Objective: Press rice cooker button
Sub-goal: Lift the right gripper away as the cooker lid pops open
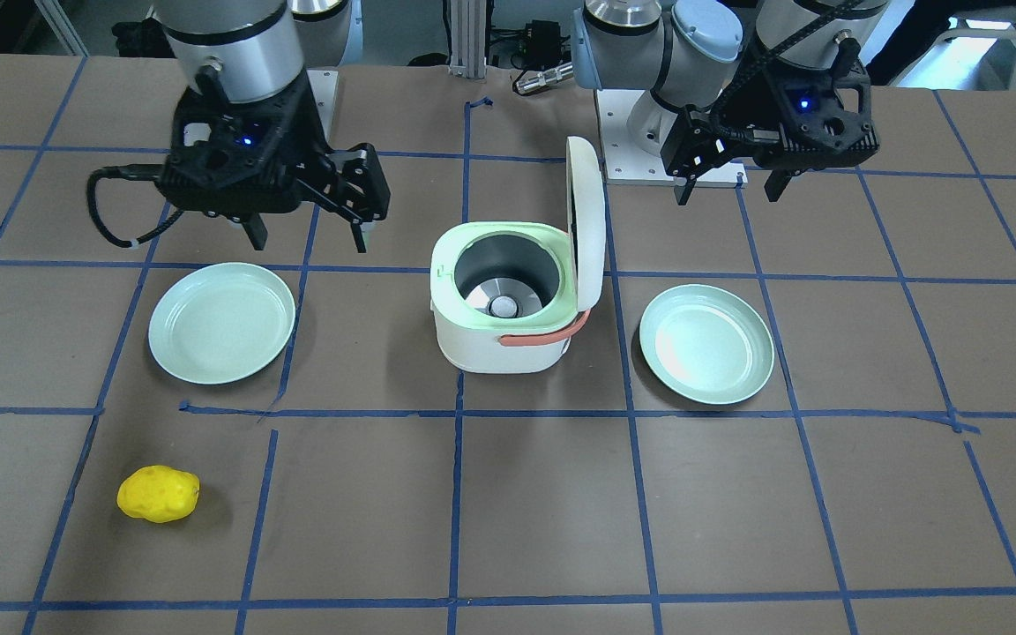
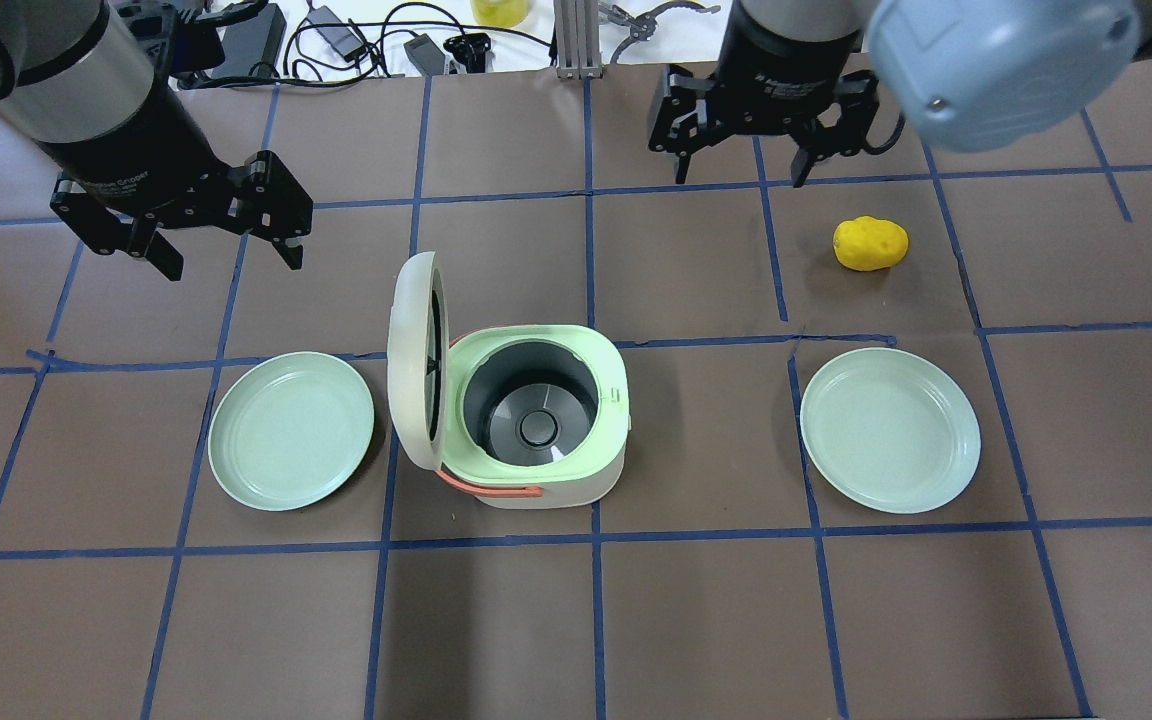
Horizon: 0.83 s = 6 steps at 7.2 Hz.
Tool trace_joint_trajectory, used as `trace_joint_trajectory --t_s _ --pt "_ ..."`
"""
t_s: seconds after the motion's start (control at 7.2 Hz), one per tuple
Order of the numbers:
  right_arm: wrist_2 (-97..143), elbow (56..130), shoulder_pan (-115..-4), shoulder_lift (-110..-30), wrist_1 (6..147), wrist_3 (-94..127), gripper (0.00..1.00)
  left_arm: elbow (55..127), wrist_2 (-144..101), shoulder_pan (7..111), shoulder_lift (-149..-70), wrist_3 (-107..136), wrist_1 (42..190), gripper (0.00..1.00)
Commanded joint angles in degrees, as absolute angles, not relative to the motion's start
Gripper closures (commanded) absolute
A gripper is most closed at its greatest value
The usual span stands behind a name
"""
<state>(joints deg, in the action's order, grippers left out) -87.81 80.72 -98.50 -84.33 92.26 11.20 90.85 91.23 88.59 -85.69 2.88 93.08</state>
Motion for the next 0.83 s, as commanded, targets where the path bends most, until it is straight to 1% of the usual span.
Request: trace_joint_trajectory --t_s 0.0,0.28,0.69 --pt "-87.89 77.53 -91.17 -85.08 89.39 3.8 0.0 90.88 91.23 88.59 -85.69 2.9 93.08 0.0" --pt "-88.06 76.55 -88.17 -85.6 87.19 1.14 0.0 90.79 91.23 88.59 -85.69 2.81 93.08 0.0" --pt "-89.56 76.29 -87.8 -85.69 87.19 1.14 0.0 90.88 91.23 88.59 -85.69 2.9 93.08 0.0"
